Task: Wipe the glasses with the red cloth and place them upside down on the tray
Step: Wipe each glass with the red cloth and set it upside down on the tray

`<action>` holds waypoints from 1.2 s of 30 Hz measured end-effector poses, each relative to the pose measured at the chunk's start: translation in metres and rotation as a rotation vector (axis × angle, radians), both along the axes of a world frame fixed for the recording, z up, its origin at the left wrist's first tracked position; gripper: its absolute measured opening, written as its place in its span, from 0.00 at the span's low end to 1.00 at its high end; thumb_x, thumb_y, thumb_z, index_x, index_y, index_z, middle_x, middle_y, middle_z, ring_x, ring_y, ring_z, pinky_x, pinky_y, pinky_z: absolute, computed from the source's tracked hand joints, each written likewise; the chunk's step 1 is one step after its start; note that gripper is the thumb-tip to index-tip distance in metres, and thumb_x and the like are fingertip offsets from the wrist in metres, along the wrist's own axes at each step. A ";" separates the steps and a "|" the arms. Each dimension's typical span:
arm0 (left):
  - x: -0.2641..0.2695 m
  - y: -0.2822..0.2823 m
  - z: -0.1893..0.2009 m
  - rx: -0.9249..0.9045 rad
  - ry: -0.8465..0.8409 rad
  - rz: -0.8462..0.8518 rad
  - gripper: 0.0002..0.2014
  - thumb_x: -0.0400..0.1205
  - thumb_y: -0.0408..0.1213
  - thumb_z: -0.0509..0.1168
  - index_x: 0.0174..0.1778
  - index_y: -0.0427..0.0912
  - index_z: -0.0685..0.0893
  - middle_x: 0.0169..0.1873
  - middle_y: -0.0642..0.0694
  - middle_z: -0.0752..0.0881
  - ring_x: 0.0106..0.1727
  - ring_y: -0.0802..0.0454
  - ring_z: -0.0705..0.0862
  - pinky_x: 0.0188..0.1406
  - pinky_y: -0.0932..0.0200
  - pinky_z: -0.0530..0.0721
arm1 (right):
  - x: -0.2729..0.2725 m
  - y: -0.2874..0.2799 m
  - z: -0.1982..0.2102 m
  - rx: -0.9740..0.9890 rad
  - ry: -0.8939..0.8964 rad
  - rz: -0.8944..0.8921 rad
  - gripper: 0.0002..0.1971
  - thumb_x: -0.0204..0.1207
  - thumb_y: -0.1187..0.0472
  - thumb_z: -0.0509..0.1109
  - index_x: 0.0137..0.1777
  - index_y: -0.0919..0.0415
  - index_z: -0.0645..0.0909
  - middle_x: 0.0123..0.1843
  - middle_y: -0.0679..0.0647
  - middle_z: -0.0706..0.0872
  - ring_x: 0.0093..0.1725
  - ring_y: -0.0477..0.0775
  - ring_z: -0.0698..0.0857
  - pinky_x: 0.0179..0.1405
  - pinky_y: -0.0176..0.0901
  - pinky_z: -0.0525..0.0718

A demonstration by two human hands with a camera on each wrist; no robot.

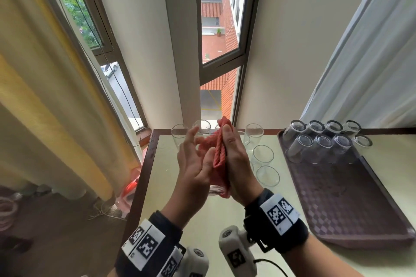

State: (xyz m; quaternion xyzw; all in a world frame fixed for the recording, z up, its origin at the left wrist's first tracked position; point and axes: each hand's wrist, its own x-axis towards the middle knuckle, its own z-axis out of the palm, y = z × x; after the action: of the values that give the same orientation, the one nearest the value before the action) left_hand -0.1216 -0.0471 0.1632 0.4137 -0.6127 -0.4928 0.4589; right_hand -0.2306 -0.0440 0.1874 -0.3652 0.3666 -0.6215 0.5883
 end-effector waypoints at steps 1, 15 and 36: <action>0.000 0.000 0.000 -0.003 -0.021 0.013 0.25 0.78 0.63 0.58 0.72 0.78 0.61 0.70 0.45 0.73 0.76 0.44 0.73 0.77 0.35 0.74 | 0.000 -0.001 0.001 0.010 0.000 0.003 0.16 0.88 0.53 0.52 0.71 0.58 0.69 0.48 0.57 0.92 0.50 0.58 0.92 0.50 0.48 0.91; 0.005 0.006 0.009 0.118 0.081 0.055 0.19 0.72 0.70 0.62 0.60 0.86 0.71 0.68 0.45 0.78 0.71 0.46 0.79 0.71 0.41 0.81 | 0.011 0.013 -0.005 0.045 -0.045 -0.023 0.21 0.85 0.49 0.59 0.74 0.58 0.70 0.66 0.70 0.84 0.66 0.71 0.85 0.70 0.71 0.79; 0.003 0.008 0.013 0.123 0.169 0.047 0.19 0.84 0.61 0.58 0.71 0.70 0.68 0.70 0.43 0.78 0.71 0.45 0.81 0.70 0.43 0.83 | 0.010 0.019 -0.002 0.012 0.012 -0.028 0.21 0.83 0.53 0.62 0.76 0.44 0.71 0.65 0.63 0.82 0.70 0.75 0.79 0.70 0.71 0.78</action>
State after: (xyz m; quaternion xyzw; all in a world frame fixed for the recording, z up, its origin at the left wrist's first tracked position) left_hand -0.1184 -0.0391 0.1761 0.4121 -0.5306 -0.5516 0.4944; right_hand -0.2206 -0.0246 0.1852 -0.3600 0.3791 -0.6253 0.5795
